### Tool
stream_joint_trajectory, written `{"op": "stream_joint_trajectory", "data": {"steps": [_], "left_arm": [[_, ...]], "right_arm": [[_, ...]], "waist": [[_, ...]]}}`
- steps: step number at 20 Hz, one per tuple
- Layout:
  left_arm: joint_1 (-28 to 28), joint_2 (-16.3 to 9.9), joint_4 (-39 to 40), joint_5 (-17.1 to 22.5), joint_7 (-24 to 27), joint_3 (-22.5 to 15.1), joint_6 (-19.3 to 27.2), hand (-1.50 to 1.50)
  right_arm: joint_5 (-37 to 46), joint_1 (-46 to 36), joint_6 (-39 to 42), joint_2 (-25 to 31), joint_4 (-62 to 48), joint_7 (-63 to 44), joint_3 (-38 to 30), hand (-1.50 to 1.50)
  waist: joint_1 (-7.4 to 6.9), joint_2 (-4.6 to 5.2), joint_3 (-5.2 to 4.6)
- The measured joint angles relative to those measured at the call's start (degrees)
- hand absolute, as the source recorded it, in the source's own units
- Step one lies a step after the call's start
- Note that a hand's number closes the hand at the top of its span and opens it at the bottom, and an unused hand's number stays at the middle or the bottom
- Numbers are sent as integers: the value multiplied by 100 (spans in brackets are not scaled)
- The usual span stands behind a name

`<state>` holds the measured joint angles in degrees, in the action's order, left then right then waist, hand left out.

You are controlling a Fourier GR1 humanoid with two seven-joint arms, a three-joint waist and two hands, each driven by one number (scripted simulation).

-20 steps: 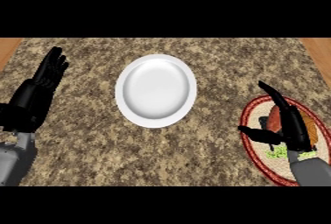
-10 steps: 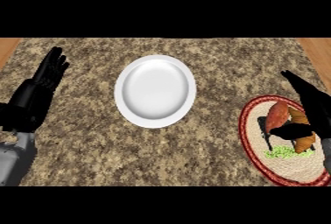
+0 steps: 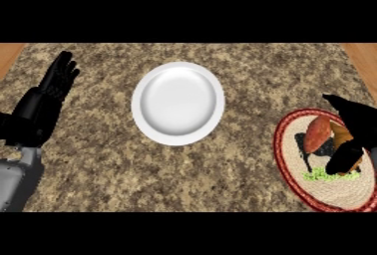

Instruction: Pick the croissant from the placemat and place it in the plate

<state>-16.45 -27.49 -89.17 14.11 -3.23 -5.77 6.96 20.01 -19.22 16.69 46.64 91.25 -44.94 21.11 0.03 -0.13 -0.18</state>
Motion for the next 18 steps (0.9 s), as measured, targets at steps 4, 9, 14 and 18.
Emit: {"op": "stream_joint_trajectory", "data": {"steps": [4,9,14,18], "left_arm": [[170,80,-199,-82,-23,40,-61,0],[145,242,-249,-240,-127,102,-121,0],[119,331,-112,-347,-53,235,-273,0],[226,446,-291,-457,-156,317,-307,0]], "right_arm": [[83,-48,479,-108,-49,-400,-62,-150],[640,-115,575,-374,-586,-329,-144,-150],[1056,-115,721,-526,-1087,-285,-259,-150],[1353,-11,740,-626,-1426,-30,-460,-150]], "waist": [[-18,5,9],[-29,13,15],[-21,17,17],[-23,14,17]]}}
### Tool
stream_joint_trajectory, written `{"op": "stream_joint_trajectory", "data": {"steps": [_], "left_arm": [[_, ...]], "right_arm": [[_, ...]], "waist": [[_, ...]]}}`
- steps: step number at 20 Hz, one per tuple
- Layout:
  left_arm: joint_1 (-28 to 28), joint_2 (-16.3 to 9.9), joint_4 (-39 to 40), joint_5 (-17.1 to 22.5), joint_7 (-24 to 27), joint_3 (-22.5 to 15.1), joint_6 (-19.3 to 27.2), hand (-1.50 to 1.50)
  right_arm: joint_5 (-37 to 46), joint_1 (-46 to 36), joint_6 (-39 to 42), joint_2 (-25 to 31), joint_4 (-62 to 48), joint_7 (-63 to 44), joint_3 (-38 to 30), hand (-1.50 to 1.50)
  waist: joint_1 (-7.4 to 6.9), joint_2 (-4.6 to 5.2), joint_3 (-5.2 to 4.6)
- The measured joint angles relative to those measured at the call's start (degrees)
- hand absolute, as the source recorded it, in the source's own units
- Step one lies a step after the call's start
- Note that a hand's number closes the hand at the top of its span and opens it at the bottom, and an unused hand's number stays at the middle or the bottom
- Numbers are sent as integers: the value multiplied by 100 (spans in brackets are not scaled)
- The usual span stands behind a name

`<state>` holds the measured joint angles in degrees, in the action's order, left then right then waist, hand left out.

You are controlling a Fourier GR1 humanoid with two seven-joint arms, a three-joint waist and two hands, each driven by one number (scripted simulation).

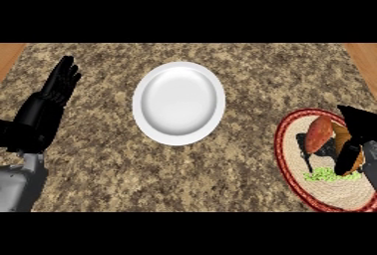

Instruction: Pick the croissant from the placemat and place it in the plate

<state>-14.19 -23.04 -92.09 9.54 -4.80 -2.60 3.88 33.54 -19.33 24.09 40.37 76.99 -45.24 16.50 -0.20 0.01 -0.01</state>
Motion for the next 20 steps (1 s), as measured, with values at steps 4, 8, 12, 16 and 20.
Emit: {"op": "stream_joint_trajectory", "data": {"steps": [4,8,12,16,20], "left_arm": [[-114,120,-38,-116,-178,93,-44,0],[-171,99,185,-105,1,301,-310,0],[-61,182,33,-157,-98,379,-399,0],[-34,236,-45,-190,-153,518,-499,0],[-44,268,-22,-263,-118,566,-552,0]], "right_arm": [[240,148,12,-106,-213,304,-223,-150],[462,250,-41,-237,-594,685,-330,-150],[764,198,-120,-456,-1065,868,-437,-150],[1079,183,-138,-523,-1376,1053,-542,-150],[1329,98,-605,-564,-1596,1494,-629,150]], "waist": [[11,-1,1],[13,3,2],[2,2,3],[-1,-6,-9],[-6,-7,-19]]}}
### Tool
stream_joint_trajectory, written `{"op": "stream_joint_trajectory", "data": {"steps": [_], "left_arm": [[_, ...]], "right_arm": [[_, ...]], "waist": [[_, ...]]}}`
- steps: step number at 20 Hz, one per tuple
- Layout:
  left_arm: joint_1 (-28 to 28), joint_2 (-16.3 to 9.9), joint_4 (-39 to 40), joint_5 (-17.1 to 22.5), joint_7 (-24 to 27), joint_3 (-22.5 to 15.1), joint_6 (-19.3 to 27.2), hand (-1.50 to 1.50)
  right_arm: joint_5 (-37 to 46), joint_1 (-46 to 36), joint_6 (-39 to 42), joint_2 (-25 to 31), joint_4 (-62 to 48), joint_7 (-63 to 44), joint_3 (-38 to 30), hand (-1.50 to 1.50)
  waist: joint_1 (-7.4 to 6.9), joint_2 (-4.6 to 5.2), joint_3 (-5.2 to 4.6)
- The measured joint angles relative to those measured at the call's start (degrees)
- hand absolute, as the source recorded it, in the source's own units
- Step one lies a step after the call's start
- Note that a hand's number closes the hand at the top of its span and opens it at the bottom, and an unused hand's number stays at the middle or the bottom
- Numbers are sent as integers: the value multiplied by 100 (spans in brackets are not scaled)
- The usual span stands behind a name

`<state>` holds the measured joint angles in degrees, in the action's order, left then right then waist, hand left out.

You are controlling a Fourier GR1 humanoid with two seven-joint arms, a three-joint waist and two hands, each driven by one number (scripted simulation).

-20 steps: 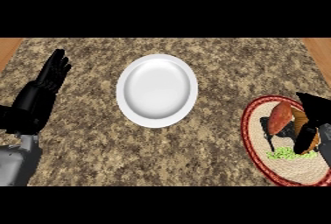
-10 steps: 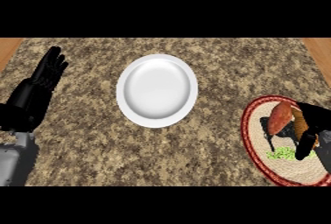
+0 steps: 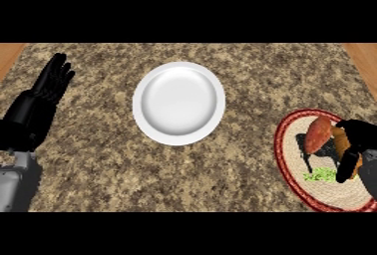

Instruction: Pick the croissant from the placemat and place it in the plate

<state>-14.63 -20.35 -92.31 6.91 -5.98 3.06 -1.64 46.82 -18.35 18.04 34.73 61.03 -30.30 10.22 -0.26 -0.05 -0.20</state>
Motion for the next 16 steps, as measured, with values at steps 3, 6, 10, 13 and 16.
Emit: {"op": "stream_joint_trajectory", "data": {"steps": [3,6,10,13,16], "left_arm": [[-33,48,30,-34,9,-3,-10,0],[-69,87,13,-72,-63,-7,-2,0],[50,120,18,-113,-63,15,39,0],[162,48,37,-138,-89,139,104,0],[241,4,56,-148,-115,237,159,0]], "right_arm": [[315,-4,-526,3,-25,283,63,150],[594,-24,-975,34,-74,531,87,150],[945,219,-1321,-358,527,-418,156,150],[951,560,-1534,-825,974,-1453,-42,150],[1136,923,-1833,-1295,1438,-2337,-57,150]], "waist": [[6,-5,-8],[7,-6,-5],[151,-81,-46],[428,-238,-115],[629,-315,-124]]}}
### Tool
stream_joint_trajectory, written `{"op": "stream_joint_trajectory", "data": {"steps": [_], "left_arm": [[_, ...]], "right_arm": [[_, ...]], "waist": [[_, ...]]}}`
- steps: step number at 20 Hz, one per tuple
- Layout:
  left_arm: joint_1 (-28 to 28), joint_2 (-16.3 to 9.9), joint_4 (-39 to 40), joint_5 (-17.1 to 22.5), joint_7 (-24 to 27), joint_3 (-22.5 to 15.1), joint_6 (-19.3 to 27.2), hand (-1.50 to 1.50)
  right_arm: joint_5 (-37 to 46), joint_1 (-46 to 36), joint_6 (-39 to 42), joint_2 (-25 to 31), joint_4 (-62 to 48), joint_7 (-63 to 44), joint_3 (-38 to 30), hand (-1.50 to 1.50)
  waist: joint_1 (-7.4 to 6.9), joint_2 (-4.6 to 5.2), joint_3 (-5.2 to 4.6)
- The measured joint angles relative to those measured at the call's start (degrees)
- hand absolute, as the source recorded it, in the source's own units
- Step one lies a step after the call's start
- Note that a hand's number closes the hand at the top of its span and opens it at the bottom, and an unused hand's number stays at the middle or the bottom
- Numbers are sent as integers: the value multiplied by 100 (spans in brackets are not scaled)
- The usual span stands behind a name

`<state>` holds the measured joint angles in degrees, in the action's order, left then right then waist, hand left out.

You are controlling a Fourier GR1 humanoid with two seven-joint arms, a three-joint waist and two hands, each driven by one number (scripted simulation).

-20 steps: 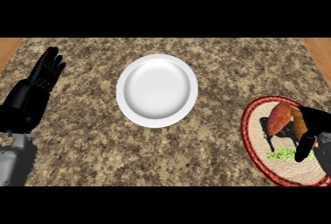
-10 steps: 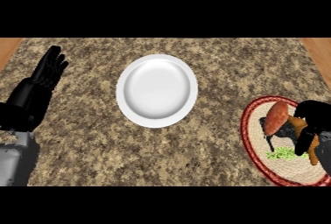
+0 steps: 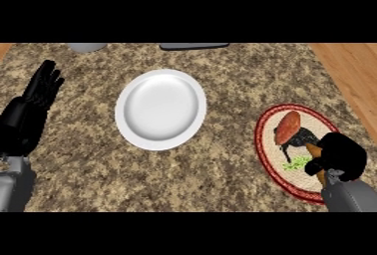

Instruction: Pick the croissant from the placemat and place it in the plate

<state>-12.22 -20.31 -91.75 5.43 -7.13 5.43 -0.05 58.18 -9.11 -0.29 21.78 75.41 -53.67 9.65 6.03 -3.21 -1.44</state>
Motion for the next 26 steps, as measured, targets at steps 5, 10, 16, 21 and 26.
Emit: {"op": "stream_joint_trajectory", "data": {"steps": [5,10,16,21,26], "left_arm": [[68,-22,-12,-15,-18,33,18,0],[67,-10,-33,-17,-13,-15,-25,0],[-81,40,-65,29,-22,-101,-100,0],[-200,78,-51,17,44,-183,-165,0],[-360,169,6,7,67,-289,-198,0]], "right_arm": [[676,406,-311,-850,1001,-739,435,150],[1708,421,-375,-1644,2174,-1029,1193,150],[2773,128,-363,-2007,3275,-1450,2301,150],[3213,-212,-210,-2075,3548,-1678,2856,150],[3108,-824,-160,-2095,3332,-1735,2693,150]], "waist": [[60,1,44],[-75,34,72],[-336,133,102],[-531,228,115],[-697,308,123]]}}
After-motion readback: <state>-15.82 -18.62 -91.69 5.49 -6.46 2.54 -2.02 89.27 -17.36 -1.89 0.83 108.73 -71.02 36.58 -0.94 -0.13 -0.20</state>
